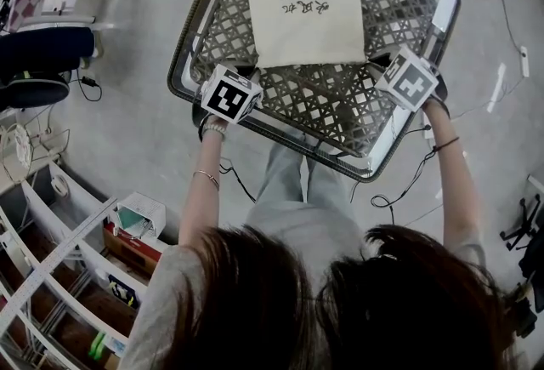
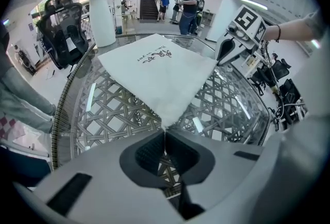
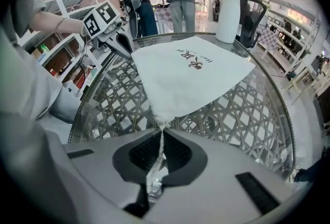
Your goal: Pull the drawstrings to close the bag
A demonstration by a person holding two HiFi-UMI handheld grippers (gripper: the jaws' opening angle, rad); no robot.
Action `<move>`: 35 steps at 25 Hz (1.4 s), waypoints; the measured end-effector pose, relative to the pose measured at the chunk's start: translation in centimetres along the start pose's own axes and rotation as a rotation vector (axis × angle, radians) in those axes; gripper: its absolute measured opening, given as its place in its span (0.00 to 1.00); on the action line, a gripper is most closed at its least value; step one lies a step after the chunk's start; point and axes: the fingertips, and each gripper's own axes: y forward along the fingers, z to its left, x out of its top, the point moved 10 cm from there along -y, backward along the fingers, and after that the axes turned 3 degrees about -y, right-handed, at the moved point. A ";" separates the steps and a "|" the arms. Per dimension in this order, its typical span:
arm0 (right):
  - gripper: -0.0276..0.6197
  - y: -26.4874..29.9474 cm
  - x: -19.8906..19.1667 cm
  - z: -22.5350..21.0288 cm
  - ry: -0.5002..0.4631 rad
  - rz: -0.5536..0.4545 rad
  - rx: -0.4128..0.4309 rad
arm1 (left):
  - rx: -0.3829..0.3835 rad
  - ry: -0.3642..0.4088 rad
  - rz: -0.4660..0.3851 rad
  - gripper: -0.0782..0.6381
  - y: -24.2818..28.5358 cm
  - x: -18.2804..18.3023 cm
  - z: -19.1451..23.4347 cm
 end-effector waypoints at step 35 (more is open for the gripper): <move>0.08 -8.3 3.6 -0.8 -0.015 -0.087 -0.220 | 0.150 0.092 -0.187 0.15 -7.7 4.1 1.3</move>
